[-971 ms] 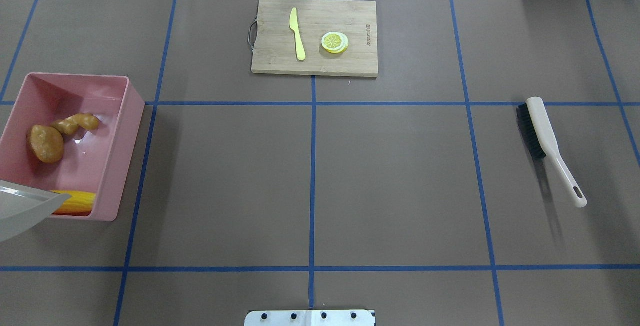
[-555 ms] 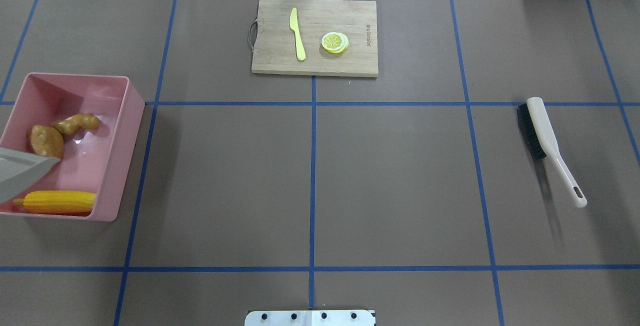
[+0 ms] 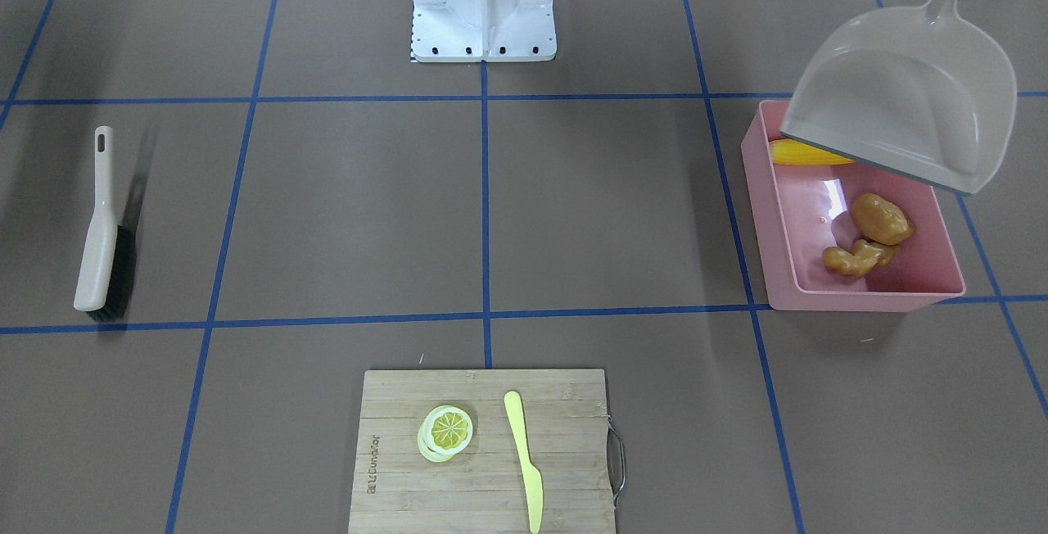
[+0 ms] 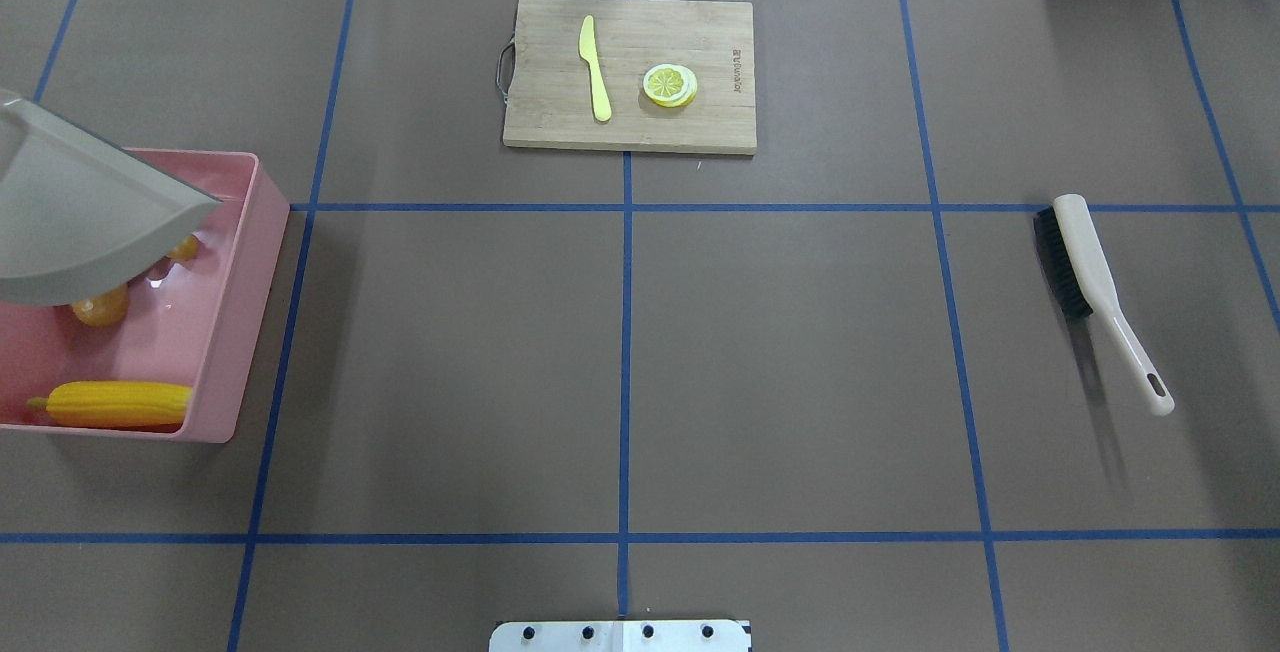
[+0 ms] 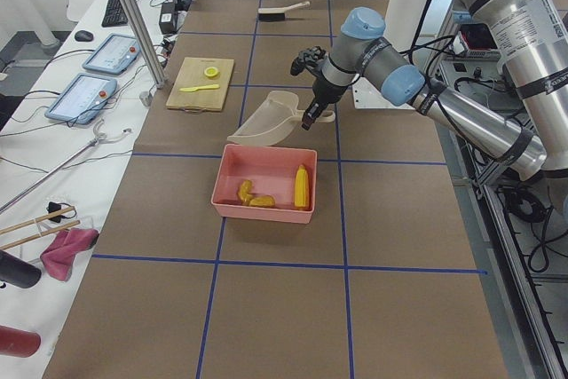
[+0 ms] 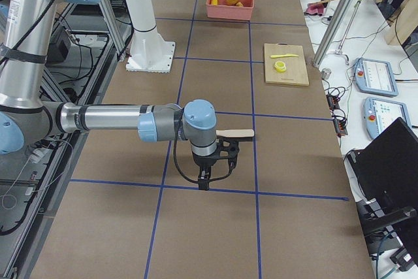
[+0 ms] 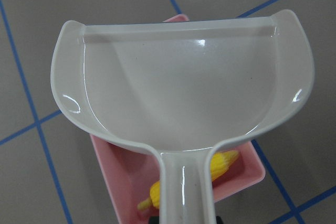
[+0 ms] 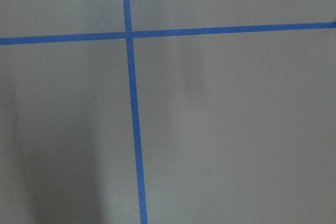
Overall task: Sweep and dump trash into bin
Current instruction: 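Bring the empty dustpan back and lower it onto the table with the left gripper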
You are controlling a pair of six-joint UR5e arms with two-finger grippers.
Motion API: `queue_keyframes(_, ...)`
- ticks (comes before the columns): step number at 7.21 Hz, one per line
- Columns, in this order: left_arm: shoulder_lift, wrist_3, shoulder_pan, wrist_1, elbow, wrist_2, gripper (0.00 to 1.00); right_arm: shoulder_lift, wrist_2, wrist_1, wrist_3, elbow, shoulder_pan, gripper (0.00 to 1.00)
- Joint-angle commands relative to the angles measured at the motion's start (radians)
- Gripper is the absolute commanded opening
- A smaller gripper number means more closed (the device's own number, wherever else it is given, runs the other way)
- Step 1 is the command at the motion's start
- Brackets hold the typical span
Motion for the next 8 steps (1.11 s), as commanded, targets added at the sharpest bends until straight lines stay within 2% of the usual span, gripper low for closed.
queue_keyframes(1,-0.087,0.104,0.129,-0.061,0.015,0.012,0.00,0.049,0.057,0.002,0.000,-0.053,-0.001,1.00)
queue_keyframes(3,-0.199,0.273,0.209,-0.061,0.075,0.012,0.00,0.046,0.097,0.000,-0.002,-0.053,-0.001,1.00)
queue_keyframes(4,-0.265,0.375,0.232,-0.064,0.142,0.013,0.00,0.043,0.103,0.000,-0.003,-0.053,0.001,1.00)
queue_keyframes(5,-0.295,0.568,0.229,-0.099,0.210,0.029,0.00,0.040,0.102,0.000,-0.003,-0.061,-0.001,1.00)
queue_keyframes(6,-0.363,0.658,0.235,-0.116,0.292,0.030,0.00,0.040,0.100,0.002,-0.003,-0.077,-0.001,1.00)
queue_keyframes(8,-0.514,0.662,0.311,-0.199,0.476,0.032,0.00,0.043,0.093,0.003,-0.043,-0.090,0.001,1.00)
